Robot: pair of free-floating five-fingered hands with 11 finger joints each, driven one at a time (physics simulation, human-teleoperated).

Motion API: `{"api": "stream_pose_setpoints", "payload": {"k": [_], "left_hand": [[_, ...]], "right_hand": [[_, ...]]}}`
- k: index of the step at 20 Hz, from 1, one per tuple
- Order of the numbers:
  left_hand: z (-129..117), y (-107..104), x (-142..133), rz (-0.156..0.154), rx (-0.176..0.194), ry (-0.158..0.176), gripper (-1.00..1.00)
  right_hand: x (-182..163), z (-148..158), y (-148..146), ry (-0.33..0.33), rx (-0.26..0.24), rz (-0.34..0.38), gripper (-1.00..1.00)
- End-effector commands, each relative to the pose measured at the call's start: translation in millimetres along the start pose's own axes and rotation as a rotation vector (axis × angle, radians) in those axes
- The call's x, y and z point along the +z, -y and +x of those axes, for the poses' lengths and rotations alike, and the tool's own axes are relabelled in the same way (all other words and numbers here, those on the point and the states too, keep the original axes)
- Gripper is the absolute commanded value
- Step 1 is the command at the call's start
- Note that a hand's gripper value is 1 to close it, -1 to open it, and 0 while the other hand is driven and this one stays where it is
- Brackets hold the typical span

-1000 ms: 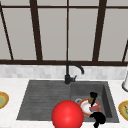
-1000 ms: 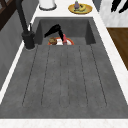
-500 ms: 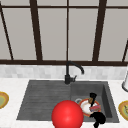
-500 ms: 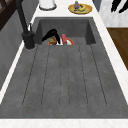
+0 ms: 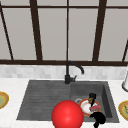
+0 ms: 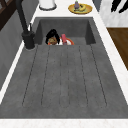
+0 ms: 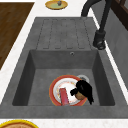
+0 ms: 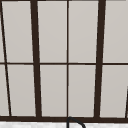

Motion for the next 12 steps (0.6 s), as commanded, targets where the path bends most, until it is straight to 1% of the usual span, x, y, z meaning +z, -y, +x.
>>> {"api": "stream_pose_setpoints", "payload": {"k": [1,2,3,4,5,6,7,8,9,10,11,12], "left_hand": [[-11,14,6,0.027,-0.006,0.027,1.00],[-8,9,6,0.025,-0.020,0.038,1.00],[-9,6,9,0.004,-0.031,0.060,1.00],[-8,2,9,-0.007,-0.056,0.071,1.00],[-7,-1,10,-0.004,-0.070,0.072,1.00],[-5,-3,14,-0.011,-0.088,0.084,1.00],[-4,-6,9,0.008,-0.098,0.065,1.00],[-3,-8,7,0.001,-0.134,0.070,1.00],[1,-14,6,-0.004,-0.148,0.089,1.00],[7,-22,6,0.001,-0.175,0.096,1.00],[10,-25,9,-0.002,-0.171,0.094,1.00],[16,-30,11,-0.005,-0.180,0.106,1.00]], "right_hand": [[0,0,0,0.000,0.000,0.000,0.00],[0,0,0,0.000,0.000,0.000,0.00],[0,0,0,0.000,0.000,0.000,0.00],[0,0,0,0.000,0.000,0.000,0.00],[0,0,0,0.000,0.000,0.000,0.00],[0,0,0,0.000,0.000,0.000,0.00],[0,0,0,0.000,0.000,0.000,0.00],[0,0,0,0.000,0.000,0.000,0.00],[0,0,0,0.000,0.000,0.000,0.00],[0,0,0,0.000,0.000,0.000,0.00],[0,0,0,0.000,0.000,0.000,0.00],[0,0,0,0.000,0.000,0.000,0.00]]}}
